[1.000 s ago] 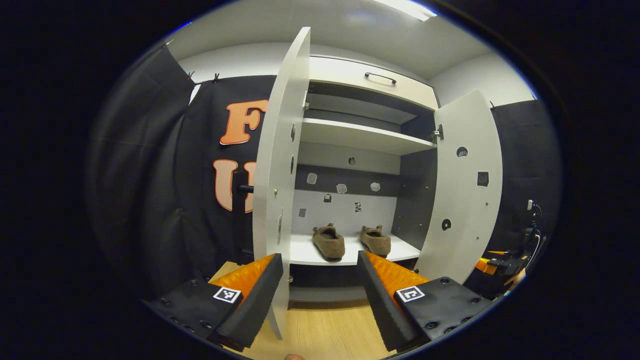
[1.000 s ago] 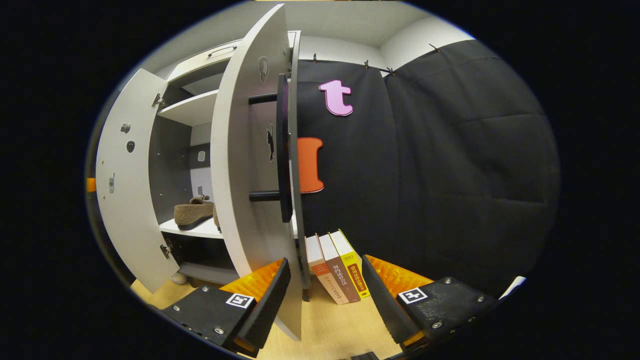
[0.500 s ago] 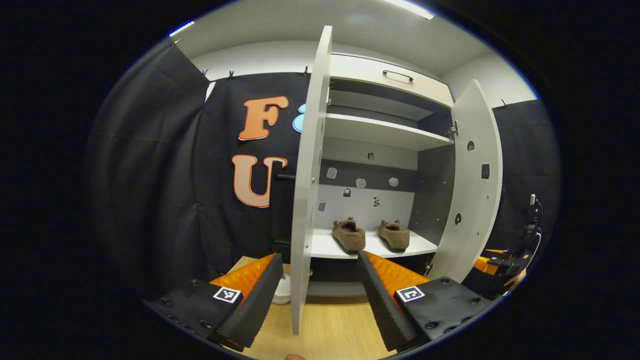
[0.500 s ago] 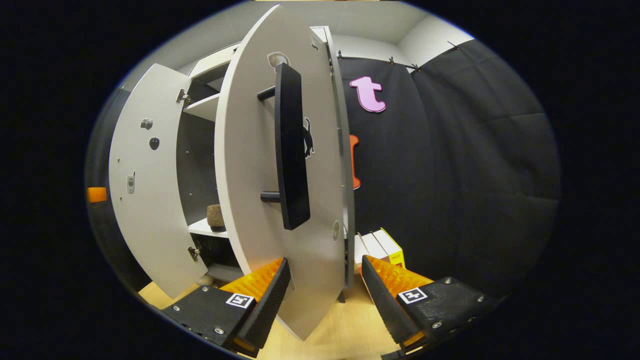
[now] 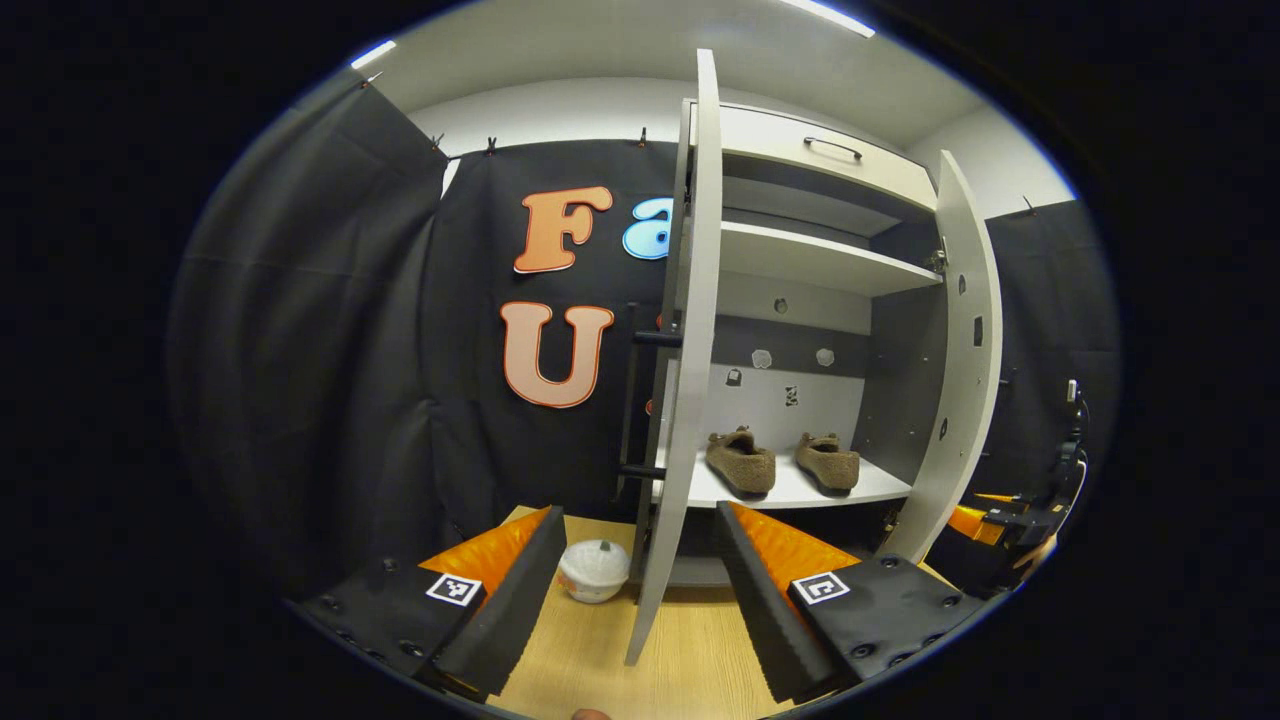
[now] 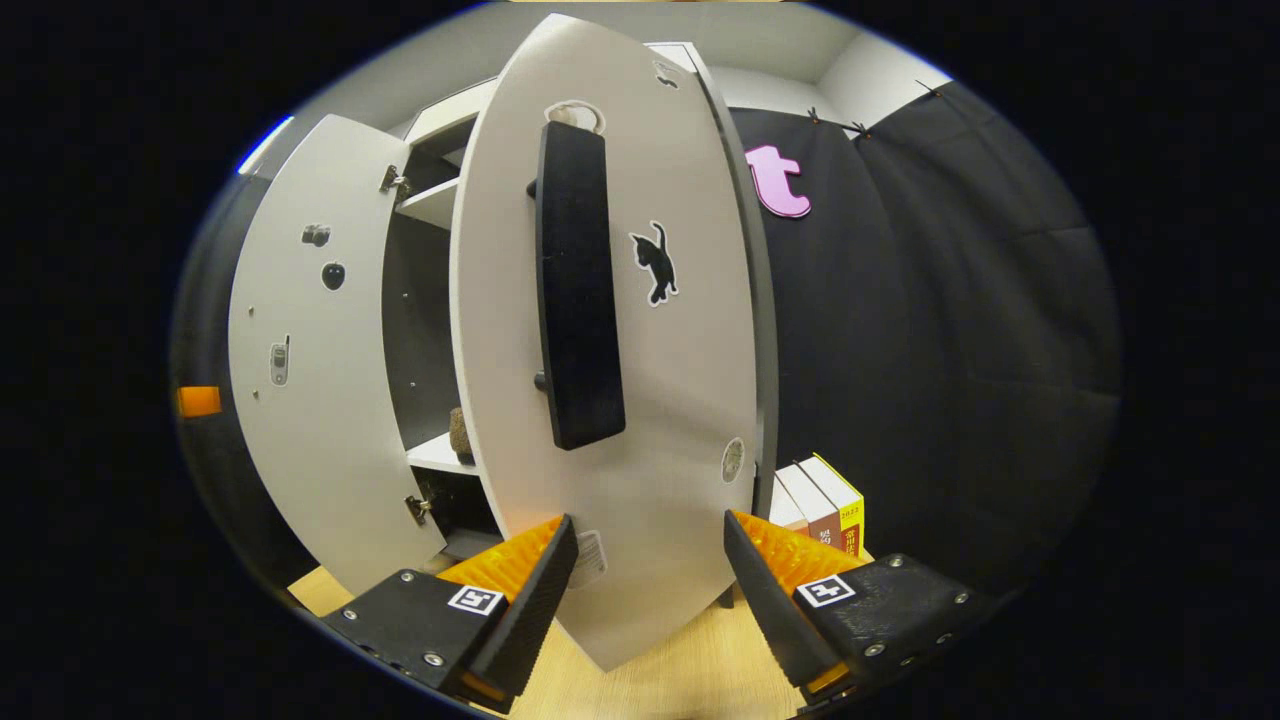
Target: Grab one shoe with the right hand and put it into the shoe cabinet, grab the other shoe with the left hand and put it into the shoe cabinet; then close the right door with the right hand and the left door with the left hand.
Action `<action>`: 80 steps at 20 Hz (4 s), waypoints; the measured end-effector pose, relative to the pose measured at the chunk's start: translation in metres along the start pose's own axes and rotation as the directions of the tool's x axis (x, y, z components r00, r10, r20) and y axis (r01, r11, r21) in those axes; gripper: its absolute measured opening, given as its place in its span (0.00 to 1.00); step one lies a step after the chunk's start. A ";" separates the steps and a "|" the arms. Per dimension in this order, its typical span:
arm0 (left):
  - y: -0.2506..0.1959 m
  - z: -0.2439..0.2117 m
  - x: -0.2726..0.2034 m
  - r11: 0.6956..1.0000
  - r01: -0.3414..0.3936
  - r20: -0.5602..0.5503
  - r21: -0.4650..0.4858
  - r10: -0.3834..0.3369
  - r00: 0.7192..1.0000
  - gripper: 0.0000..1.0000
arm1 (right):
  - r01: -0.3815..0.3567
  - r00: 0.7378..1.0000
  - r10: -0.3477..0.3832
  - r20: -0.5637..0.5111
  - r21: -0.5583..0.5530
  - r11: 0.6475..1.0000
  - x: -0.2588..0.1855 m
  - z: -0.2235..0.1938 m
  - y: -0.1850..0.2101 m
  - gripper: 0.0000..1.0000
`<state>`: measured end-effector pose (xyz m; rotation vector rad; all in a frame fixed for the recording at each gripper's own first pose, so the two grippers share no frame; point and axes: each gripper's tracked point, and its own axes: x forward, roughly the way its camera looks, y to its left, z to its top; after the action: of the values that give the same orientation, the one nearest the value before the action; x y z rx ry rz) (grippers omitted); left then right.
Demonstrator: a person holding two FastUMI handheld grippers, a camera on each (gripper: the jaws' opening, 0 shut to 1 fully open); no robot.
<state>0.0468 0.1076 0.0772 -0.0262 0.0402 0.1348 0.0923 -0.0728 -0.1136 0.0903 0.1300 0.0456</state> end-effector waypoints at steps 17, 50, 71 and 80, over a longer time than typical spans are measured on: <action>0.068 -0.053 0.081 0.998 -0.060 -0.013 0.008 0.060 0.998 0.97 | -0.015 1.000 0.015 0.018 -0.018 1.000 0.006 0.015 0.019 0.92; -0.036 -0.066 0.107 0.996 0.081 -0.018 0.045 -0.080 0.997 0.96 | 0.067 0.994 -0.067 0.087 0.003 0.998 -0.034 0.036 -0.059 0.92; -0.132 -0.080 0.183 0.986 0.148 -0.024 0.082 -0.147 0.989 0.94 | 0.107 0.991 -0.105 0.080 -0.021 0.994 -0.046 0.036 -0.105 0.92; -0.144 -0.084 0.204 0.991 0.126 -0.038 0.052 -0.124 0.992 0.96 | 0.116 0.991 -0.116 0.065 0.003 0.993 -0.038 0.035 -0.114 0.92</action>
<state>0.2651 -0.0102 -0.0122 0.0234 0.0767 0.0077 0.0642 -0.1912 -0.0849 0.0836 0.0697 -0.0733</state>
